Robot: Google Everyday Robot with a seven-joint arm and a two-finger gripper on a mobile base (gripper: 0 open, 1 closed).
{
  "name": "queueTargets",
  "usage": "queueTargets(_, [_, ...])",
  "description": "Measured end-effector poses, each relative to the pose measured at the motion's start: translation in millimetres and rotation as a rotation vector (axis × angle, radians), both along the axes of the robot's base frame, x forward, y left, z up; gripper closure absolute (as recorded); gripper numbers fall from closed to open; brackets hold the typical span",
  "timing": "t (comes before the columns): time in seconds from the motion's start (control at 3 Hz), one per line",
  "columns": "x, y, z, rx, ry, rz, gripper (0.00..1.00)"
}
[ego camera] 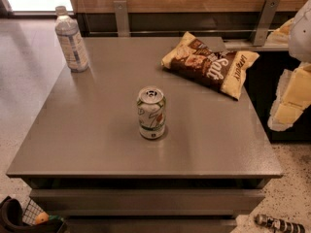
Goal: Move brown chip bag near blue plastic bottle
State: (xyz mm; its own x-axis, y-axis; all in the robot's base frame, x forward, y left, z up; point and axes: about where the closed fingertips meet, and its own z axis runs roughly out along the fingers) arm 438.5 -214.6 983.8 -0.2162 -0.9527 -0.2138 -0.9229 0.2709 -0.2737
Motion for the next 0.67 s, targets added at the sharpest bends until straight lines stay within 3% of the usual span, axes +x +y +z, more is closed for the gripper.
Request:
queueTargets(0.33, [0, 0, 0, 0.0, 0.0, 0.0, 0.0])
queueTargets(0.67, [21, -6, 0, 0.049, -0.049, -0.026, 0.0])
